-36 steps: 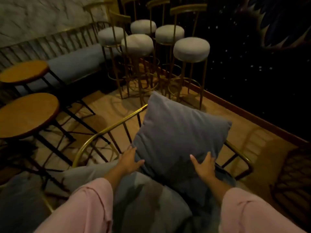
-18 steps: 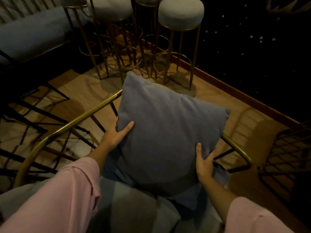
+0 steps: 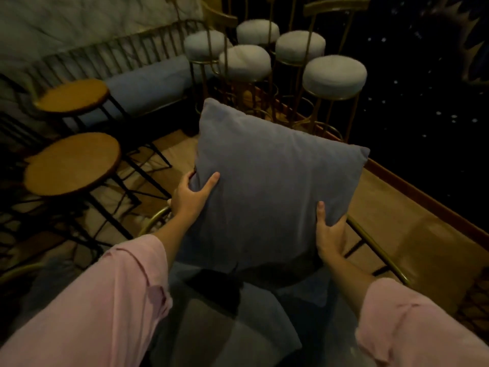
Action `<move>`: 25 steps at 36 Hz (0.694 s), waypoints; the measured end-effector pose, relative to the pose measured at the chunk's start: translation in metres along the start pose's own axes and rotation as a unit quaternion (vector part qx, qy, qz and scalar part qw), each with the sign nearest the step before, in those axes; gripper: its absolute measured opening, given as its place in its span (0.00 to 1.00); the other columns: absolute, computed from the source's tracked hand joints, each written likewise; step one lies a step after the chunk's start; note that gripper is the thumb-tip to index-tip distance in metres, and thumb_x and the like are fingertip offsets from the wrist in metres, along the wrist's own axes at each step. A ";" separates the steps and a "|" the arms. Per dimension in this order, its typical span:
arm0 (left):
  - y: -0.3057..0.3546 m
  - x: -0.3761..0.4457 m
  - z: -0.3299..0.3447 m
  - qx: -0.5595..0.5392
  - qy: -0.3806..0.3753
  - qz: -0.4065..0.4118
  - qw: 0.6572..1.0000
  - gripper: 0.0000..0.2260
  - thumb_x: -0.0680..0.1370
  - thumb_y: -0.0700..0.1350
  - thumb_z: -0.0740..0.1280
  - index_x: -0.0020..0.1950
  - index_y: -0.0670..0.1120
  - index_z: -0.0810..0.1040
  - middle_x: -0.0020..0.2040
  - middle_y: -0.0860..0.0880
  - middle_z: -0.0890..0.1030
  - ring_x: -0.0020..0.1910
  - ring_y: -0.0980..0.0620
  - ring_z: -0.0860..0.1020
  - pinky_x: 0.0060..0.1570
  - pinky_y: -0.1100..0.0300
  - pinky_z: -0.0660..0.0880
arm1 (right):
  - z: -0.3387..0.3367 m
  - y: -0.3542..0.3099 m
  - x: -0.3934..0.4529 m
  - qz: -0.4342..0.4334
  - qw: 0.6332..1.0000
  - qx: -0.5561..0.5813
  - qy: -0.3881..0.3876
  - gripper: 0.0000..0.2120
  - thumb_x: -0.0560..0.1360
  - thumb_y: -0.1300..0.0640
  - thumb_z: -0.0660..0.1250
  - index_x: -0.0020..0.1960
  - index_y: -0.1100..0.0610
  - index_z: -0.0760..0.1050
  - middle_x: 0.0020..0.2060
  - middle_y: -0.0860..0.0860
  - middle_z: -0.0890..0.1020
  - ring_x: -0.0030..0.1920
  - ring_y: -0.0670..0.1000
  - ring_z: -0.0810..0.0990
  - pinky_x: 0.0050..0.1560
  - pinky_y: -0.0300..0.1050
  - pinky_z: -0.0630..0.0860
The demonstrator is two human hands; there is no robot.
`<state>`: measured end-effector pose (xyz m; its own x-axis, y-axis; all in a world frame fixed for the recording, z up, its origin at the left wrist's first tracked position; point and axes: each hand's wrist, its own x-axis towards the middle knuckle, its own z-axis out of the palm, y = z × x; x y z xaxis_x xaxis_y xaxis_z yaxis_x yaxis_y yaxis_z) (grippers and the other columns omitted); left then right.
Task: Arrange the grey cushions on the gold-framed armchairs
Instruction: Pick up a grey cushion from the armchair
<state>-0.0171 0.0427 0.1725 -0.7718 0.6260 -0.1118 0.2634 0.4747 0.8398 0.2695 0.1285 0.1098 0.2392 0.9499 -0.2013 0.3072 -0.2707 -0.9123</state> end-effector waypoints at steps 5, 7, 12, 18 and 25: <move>-0.008 -0.016 -0.107 -0.026 0.080 -0.024 0.996 0.47 0.59 0.80 0.64 0.70 0.53 0.71 0.69 0.48 0.77 0.67 0.41 0.76 0.67 0.42 0.73 | 0.044 -0.054 -0.046 -0.056 0.995 0.025 -0.084 0.46 0.69 0.26 0.62 0.78 0.51 0.58 0.75 0.56 0.68 0.74 0.60 0.66 0.75 0.53 0.62; -0.015 -0.032 -0.152 -0.022 0.123 -0.035 0.992 0.45 0.62 0.78 0.66 0.71 0.53 0.71 0.69 0.46 0.77 0.67 0.39 0.76 0.66 0.43 0.73 | 0.065 -0.073 -0.074 -0.095 0.987 0.036 -0.123 0.44 0.71 0.30 0.63 0.79 0.52 0.56 0.76 0.55 0.66 0.76 0.59 0.64 0.75 0.52 0.58; -0.047 -0.079 -0.273 -0.040 0.227 -0.054 0.972 0.44 0.62 0.77 0.67 0.68 0.49 0.74 0.66 0.45 0.79 0.64 0.41 0.78 0.65 0.44 0.75 | 0.120 -0.117 -0.158 -0.147 0.956 0.060 -0.246 0.48 0.66 0.24 0.62 0.79 0.48 0.58 0.75 0.54 0.69 0.74 0.58 0.67 0.75 0.54 0.62; -0.104 -0.149 -0.409 -0.055 0.321 -0.086 0.942 0.40 0.66 0.72 0.69 0.66 0.43 0.77 0.64 0.44 0.81 0.62 0.43 0.79 0.62 0.49 0.76 | 0.179 -0.149 -0.281 -0.233 0.888 0.068 -0.390 0.42 0.69 0.30 0.67 0.76 0.49 0.63 0.72 0.51 0.72 0.72 0.55 0.71 0.72 0.51 0.66; -0.201 -0.249 -0.527 -0.068 0.398 -0.148 0.903 0.49 0.57 0.81 0.64 0.65 0.47 0.77 0.65 0.45 0.81 0.63 0.41 0.78 0.64 0.43 0.75 | 0.225 -0.139 -0.436 -0.252 0.811 0.027 -0.526 0.44 0.69 0.29 0.68 0.78 0.45 0.57 0.74 0.49 0.70 0.73 0.56 0.69 0.72 0.51 0.66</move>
<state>-0.1830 -0.5349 0.3113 -0.9822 -0.1853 0.0301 -0.0542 0.4336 0.8995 -0.0850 -0.2129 0.2446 -0.8329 0.5523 0.0358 0.0737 0.1749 -0.9818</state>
